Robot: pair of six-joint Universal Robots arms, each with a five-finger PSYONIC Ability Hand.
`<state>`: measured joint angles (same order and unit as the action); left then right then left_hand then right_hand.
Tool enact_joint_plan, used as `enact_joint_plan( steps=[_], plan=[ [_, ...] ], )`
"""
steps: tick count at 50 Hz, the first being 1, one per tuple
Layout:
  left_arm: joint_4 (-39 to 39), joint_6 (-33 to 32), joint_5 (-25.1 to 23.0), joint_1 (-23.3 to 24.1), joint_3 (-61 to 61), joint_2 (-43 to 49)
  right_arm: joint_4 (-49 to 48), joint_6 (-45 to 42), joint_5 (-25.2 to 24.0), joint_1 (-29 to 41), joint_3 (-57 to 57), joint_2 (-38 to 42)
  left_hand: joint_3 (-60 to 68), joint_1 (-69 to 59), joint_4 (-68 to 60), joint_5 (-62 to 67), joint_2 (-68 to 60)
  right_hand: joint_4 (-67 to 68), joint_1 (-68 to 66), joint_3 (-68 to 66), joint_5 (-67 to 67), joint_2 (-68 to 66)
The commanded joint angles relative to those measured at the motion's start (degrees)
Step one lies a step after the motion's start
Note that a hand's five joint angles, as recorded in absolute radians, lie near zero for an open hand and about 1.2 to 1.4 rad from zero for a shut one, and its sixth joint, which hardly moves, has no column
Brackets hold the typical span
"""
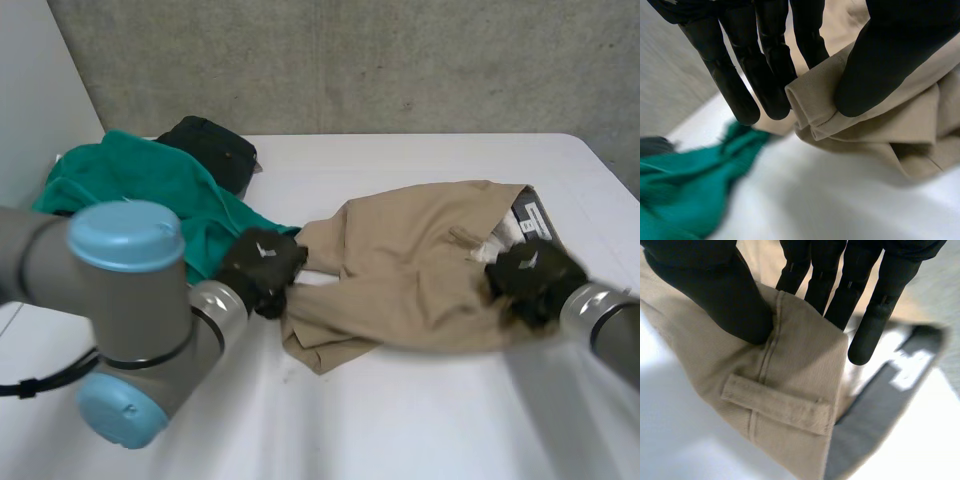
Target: Fold the laundry.
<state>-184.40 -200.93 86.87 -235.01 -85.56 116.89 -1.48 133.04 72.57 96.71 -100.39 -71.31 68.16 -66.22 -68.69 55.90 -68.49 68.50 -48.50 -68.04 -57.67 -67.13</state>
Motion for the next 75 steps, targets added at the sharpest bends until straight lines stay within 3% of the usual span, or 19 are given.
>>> enact_joint_plan(
  steps=[1, 6, 13, 17, 24, 28, 32, 38, 41, 44, 52, 58, 67, 75],
  plan=[
    [0.27, 0.89, 2.34, -0.36, -1.36, -16.58, 8.23, 8.98, -2.17, -2.66, 8.09, -16.31, 11.84, -13.78, -11.31, 14.1, -11.51, 11.5, -31.5, -11.96, -12.33, -12.87],
    [2.28, 1.77, 0.41, -1.24, -0.31, -24.76, 18.85, 14.25, -7.77, -5.56, 17.3, -19.04, 11.84, -13.78, -11.31, 14.1, -11.51, 11.5, -31.5, -11.96, -12.33, -12.87],
    [7.82, 2.65, 0.4, -2.3, 2.5, -26.1, 27.39, 15.85, -11.05, -5.21, 23.48, -16.33, 11.84, -13.78, -11.31, 14.1, -11.51, 11.5, -31.5, -11.96, -12.33, -12.87],
    [10.29, 2.12, 0.31, -1.77, 3.82, -21.45, 30.56, 12.51, -10.78, -2.58, 24.36, -11.23, 11.84, -13.78, -11.31, 14.1, -11.51, 11.5, -31.5, -11.96, -12.33, -12.87],
    [10.29, -3.94, 1.63, -3.7, 15.31, -1.68, 28.37, 8.9, -6.48, 3.39, 28.84, 3.44, 11.84, -13.78, -11.31, 14.1, -11.51, 11.5, -31.5, -11.96, -12.33, -12.87],
    [8.72, -5.26, 1.55, -5.37, 27.18, 6.94, 24.16, 11.09, -2.79, 7.53, 36.38, 11.35, 11.84, -13.78, -11.31, 14.1, -11.51, 11.5, -31.5, -11.96, -12.33, -12.87],
    [0.21, -4.04, 1.02, -7.74, 39.75, 10.29, 13.46, 18.28, 2.39, 8.59, 47.37, 14.62, 11.84, -13.78, -11.31, 14.1, -11.51, 11.5, -31.5, -11.96, -12.33, -12.87],
    [-24.31, 5.54, 4.09, -10.55, 44.43, 6.78, -18.26, 37.36, 8.11, 7.8, 50.3, 11.2, 11.84, -13.78, -11.31, 14.1, -11.51, 11.5, -31.5, -11.96, -12.33, -12.87],
    [-28.47, 7.66, 3.31, -10.47, 42.77, 4.59, -29.59, 40.71, 8.03, 7.01, 47.23, 9.18, 11.84, -13.78, -11.31, 14.1, -11.51, 11.5, -31.5, -11.96, -12.33, -12.87],
    [-25.76, 7.49, 0.15, -9.86, 40.4, 2.3, -31.04, 40.37, 7.33, 7.09, 46.34, 8.73, 11.84, -13.78, -11.31, 14.1, -11.51, 11.5, -31.5, -11.96, -12.33, -12.87],
    [-17.84, 5.99, 0.05, -9.42, 26.97, -2.01, -19.65, 39.4, 1.09, 6.65, 44.24, 11.1, 11.84, -13.78, -11.31, 14.1, -11.51, 11.5, -31.5, -11.96, -12.33, -12.87],
    [-17.22, 3.45, -0.65, -8.54, 14.56, -1.75, -11.8, 33.78, -2.34, 6.92, 36.95, 13.91, 11.84, -13.78, -11.31, 14.1, -11.51, 11.5, -31.5, -11.96, -12.33, -12.87],
    [-14.23, -2.71, 0.58, -6.08, 1.28, 0.89, -8.11, 20.6, -2.35, 7.53, 25.16, 18.57, 11.84, -13.78, -11.31, 14.1, -11.51, 11.5, -31.5, -11.96, -12.33, -12.87],
    [-4.05, -5.17, 1.19, -4.14, -5.66, -6.57, 5.15, 15.58, -2.87, 7.18, 21.2, 14.01, 11.84, -13.78, -11.31, 14.1, -11.51, 11.5, -31.5, -11.96, -12.33, -12.87]
  ],
)
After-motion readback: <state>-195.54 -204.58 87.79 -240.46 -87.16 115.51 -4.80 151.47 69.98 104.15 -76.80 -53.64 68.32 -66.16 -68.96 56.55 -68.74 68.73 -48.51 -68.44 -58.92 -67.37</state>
